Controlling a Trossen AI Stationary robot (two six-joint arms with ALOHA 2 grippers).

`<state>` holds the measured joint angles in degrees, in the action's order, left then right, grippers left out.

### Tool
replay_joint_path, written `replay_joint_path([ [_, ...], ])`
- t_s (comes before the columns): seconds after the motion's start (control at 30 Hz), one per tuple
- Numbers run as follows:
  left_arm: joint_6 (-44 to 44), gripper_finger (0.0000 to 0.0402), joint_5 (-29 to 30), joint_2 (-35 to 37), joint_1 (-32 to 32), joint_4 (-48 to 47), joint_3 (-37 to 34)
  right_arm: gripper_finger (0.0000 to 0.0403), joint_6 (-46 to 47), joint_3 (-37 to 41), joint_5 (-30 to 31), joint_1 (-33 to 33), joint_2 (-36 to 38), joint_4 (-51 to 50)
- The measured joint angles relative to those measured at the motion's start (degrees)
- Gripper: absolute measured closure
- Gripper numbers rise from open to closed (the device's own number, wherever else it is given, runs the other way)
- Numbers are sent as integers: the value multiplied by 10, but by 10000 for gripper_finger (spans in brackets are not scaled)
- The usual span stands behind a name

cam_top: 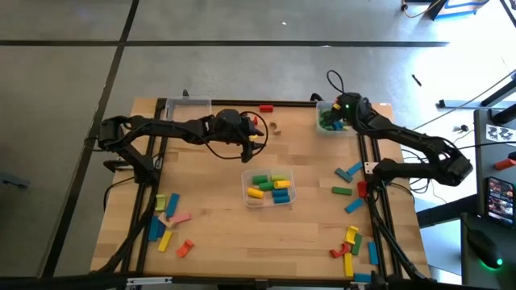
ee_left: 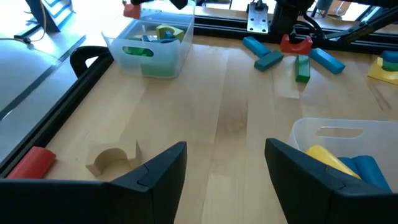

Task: Sort blocks by size
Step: Put the orange arch block into the top right transparent bin, then put the red arch block into the top right transparent bin

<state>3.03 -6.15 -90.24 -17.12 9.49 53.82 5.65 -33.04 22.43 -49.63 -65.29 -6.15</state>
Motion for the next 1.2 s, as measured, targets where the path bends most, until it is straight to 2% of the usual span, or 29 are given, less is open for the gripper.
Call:
replay_joint_path([
  [0.17, 0, 188, 0, 0, 0, 1, 0, 172, 2, 0, -3, 1, -5, 1],
  [0.37, 0, 188, 2, 0, -1, 0, 0, 124, 1, 0, -73, 1, 26, 0],
  [0.43, 0, 188, 16, 0, -4, 0, 0, 117, 1, 0, -111, 1, 48, 1],
  [0.6, 4, 188, 53, 0, -19, -1, 0, 112, 3, 0, -261, 8, 92, 8],
  [0.67, 1, 188, 54, 0, -28, -1, 0, 112, 5, 0, -293, 28, 97, 22],
  [0.97, -6, 188, 93, 0, -65, -27, 0, 111, -1, 0, -305, 153, 96, 87],
  [1.2, -7, 188, 98, -1, -94, -54, 14, 111, -4, 0, -305, 189, 95, 111],
])
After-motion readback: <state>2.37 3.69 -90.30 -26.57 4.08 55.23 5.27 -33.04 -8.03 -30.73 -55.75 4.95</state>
